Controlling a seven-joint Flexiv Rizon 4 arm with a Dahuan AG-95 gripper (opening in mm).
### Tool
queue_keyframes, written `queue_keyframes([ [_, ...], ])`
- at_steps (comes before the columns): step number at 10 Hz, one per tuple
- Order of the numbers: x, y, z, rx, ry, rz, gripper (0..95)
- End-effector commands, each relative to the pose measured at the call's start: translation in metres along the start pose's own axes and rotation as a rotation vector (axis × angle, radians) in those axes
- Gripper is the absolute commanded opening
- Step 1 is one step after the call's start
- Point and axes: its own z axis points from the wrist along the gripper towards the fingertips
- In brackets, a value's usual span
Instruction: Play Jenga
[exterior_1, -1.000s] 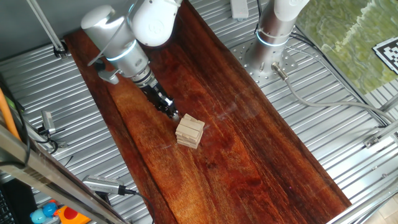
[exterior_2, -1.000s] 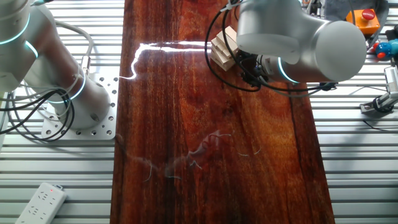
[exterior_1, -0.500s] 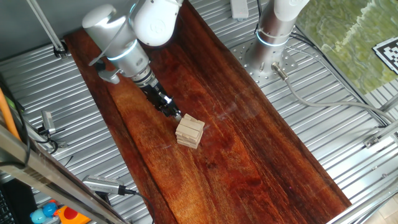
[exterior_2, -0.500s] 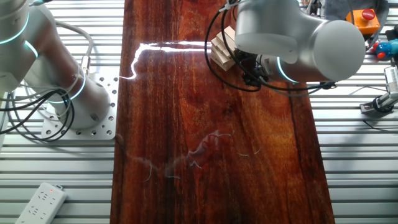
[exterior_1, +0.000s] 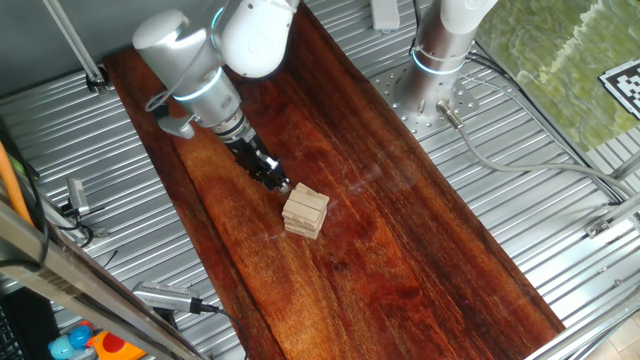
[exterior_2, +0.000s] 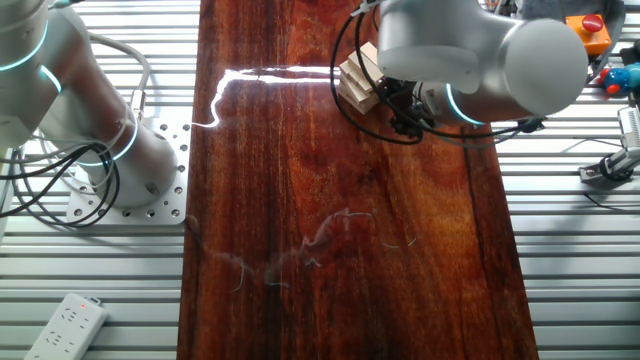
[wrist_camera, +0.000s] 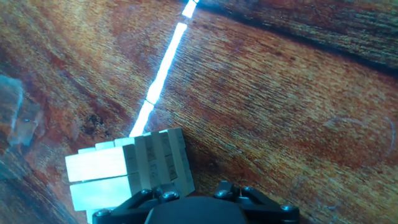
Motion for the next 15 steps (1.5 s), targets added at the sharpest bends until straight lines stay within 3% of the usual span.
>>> queue_keyframes([
  [1,-0.0003,-0.0005,0.0,-0.006,-0.007,0.0,38.0],
  [15,-0.0019,-0.0053,0.0031,-0.007,-0.018,0.011,38.0],
])
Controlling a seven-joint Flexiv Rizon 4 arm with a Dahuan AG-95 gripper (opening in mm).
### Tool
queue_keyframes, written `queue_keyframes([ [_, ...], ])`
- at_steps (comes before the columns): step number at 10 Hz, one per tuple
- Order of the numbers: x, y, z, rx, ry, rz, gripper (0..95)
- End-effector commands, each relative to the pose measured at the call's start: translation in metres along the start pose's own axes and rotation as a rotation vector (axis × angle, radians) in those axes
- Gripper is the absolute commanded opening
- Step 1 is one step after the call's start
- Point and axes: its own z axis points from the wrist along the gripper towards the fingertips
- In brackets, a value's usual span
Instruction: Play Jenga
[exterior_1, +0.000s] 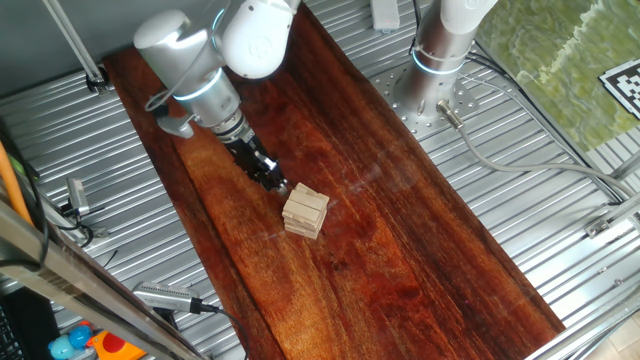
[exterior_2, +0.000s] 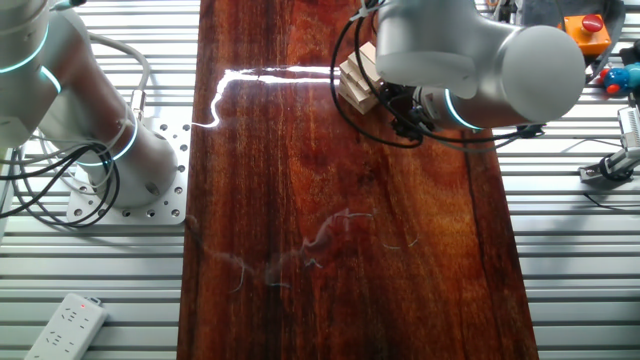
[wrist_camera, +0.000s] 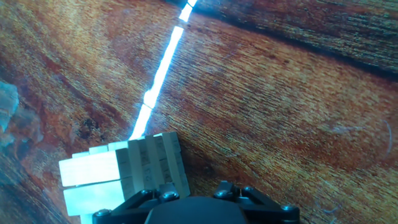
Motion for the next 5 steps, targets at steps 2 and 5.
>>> queue_keyframes([
  [2,0.0039,0.0004,0.002,-0.002,-0.007,0.004,38.0],
  [5,0.0089,0.0007,0.0045,-0.006,-0.012,0.012,38.0],
])
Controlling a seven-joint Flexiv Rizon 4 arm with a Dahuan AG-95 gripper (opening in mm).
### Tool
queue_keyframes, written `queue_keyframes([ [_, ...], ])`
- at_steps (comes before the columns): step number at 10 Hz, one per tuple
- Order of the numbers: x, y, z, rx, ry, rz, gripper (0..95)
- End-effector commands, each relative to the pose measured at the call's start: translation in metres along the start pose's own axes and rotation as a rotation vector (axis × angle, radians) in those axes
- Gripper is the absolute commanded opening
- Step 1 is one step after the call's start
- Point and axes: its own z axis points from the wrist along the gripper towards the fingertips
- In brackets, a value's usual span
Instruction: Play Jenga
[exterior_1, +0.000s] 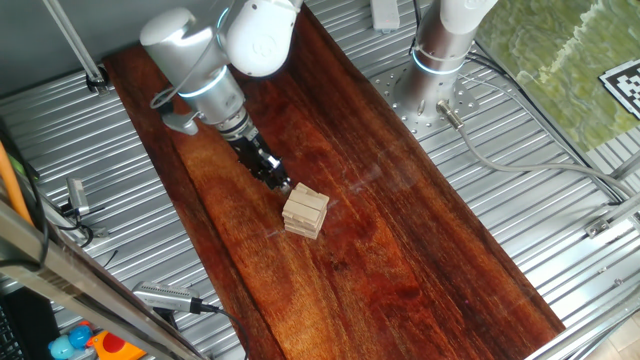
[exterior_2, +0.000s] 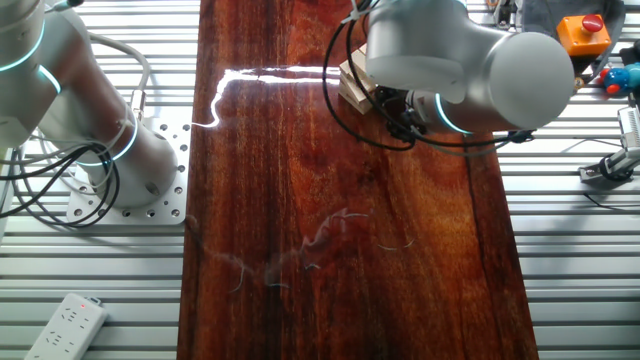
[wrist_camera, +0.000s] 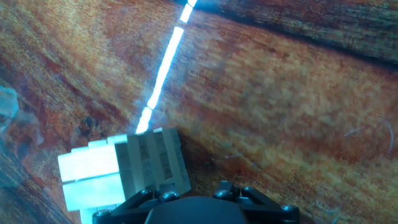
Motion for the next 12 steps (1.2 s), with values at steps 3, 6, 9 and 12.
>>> queue_keyframes([
  [3,0.006,-0.001,0.001,0.0,-0.002,-0.003,38.0],
  [6,0.012,-0.002,0.0,0.0,-0.003,-0.001,38.0],
  [9,0.018,-0.002,0.002,-0.001,-0.004,0.001,38.0],
  [12,0.018,-0.003,0.003,0.0,-0.009,0.001,38.0],
])
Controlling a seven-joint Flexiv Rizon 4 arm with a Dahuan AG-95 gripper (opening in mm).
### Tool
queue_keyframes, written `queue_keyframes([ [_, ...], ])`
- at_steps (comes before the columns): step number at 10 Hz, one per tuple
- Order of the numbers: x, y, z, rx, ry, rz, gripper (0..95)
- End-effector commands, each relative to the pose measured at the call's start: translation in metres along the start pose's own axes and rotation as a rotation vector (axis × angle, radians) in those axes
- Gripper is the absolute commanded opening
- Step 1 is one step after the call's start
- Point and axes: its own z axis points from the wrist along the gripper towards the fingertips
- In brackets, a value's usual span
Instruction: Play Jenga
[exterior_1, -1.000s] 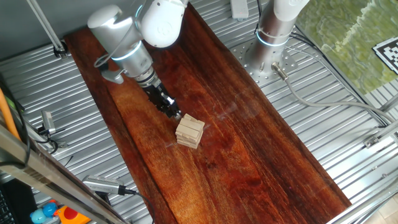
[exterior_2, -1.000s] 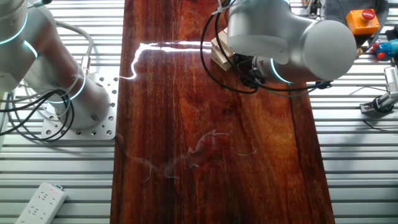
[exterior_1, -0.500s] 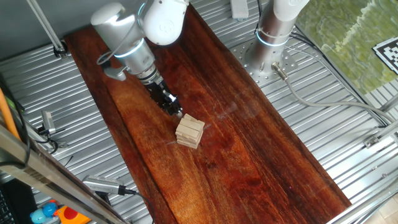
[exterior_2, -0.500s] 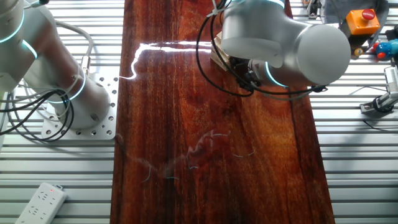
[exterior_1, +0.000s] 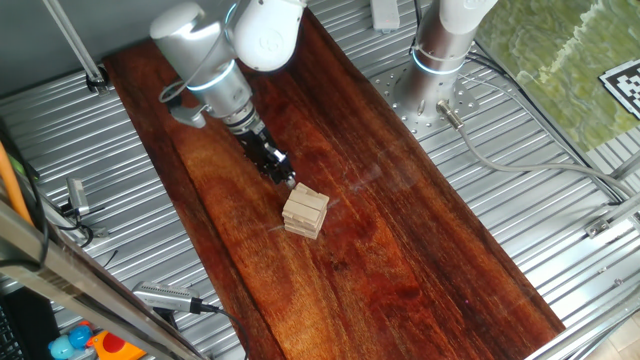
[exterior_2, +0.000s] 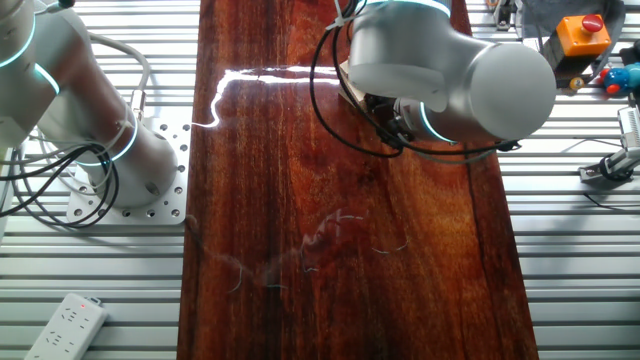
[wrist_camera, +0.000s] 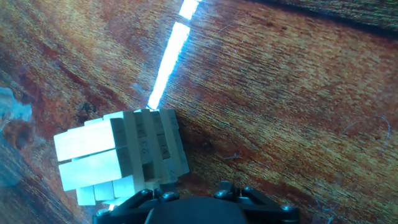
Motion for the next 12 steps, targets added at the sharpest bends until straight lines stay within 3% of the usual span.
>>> queue_keyframes([
  [1,-0.002,-0.001,0.0,0.002,-0.004,-0.003,38.0],
  [5,-0.016,-0.007,-0.007,0.006,0.002,-0.011,38.0],
  [12,-0.02,-0.01,-0.006,0.011,0.007,-0.015,38.0],
])
